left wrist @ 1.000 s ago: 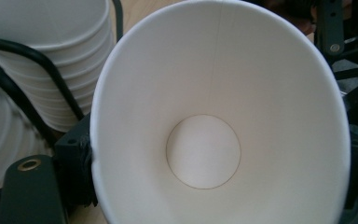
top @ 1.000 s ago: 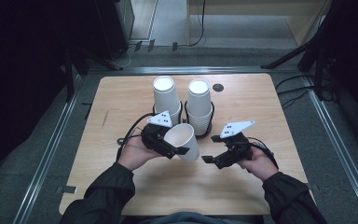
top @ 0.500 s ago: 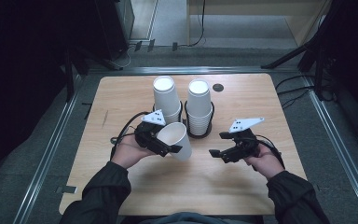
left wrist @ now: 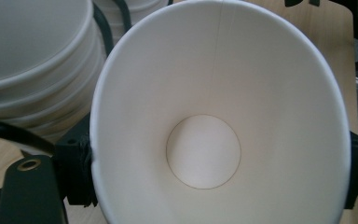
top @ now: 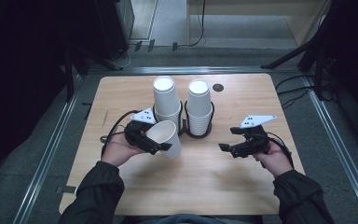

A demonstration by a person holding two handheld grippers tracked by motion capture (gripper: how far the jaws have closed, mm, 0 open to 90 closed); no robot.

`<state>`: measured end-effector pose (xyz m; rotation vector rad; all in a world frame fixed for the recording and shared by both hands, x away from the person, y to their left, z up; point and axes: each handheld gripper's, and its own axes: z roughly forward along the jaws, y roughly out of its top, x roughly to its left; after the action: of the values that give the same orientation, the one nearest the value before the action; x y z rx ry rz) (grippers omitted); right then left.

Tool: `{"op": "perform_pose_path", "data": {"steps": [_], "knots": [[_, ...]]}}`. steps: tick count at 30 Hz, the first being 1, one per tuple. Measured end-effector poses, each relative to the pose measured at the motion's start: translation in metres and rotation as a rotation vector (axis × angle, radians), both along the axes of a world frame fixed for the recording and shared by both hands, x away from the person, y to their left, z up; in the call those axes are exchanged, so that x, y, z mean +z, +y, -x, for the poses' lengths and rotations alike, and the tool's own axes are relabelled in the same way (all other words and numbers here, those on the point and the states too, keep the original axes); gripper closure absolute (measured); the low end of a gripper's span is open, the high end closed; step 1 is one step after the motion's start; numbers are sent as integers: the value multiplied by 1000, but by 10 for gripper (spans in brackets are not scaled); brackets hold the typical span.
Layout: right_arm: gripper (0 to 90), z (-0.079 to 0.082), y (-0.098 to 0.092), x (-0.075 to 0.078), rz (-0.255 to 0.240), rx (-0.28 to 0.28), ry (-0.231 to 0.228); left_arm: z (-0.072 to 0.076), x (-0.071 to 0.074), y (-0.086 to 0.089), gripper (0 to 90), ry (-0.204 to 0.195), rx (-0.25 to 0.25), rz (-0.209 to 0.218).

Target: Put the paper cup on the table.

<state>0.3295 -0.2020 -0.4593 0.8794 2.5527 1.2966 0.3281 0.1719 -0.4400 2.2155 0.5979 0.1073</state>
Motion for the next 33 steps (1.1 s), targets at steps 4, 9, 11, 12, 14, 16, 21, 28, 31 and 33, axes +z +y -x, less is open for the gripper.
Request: {"op": "perform_pose_path", "data": {"steps": [4, 9, 11, 12, 14, 16, 21, 28, 31, 33], "knots": [[191, -2, -1, -3, 10, -3, 17, 0, 0, 7, 151, 8, 14, -4], [191, -5, -1, -3, 24, -6, 2, 0, 1, 20, 148, 14, 58, 7], [193, -7, -2, -2, 28, -14, -12, 0, 2, 28, 144, 7, 89, 18], [193, -8, -3, -2, 25, -17, -11, 0, 2, 31, 145, 12, 98, 23], [195, -8, -5, -2, 38, -14, -16, 0, 3, 40, 145, 6, 124, 20], [195, -8, -6, -3, 51, -14, -17, 1, 2, 46, 146, 8, 141, 18], [195, -13, -9, -4, 27, -24, 2, 0, 2, 58, 146, 10, 175, 14], [216, -18, -12, -7, 22, -46, 31, -8, 1, 77, 146, 15, 221, 4], [216, -18, -12, -9, 21, -46, 38, -12, 2, 86, 146, 3, 249, 11], [216, -19, -12, -10, 26, -49, 42, -13, 2, 89, 146, 1, 260, 12]]}}
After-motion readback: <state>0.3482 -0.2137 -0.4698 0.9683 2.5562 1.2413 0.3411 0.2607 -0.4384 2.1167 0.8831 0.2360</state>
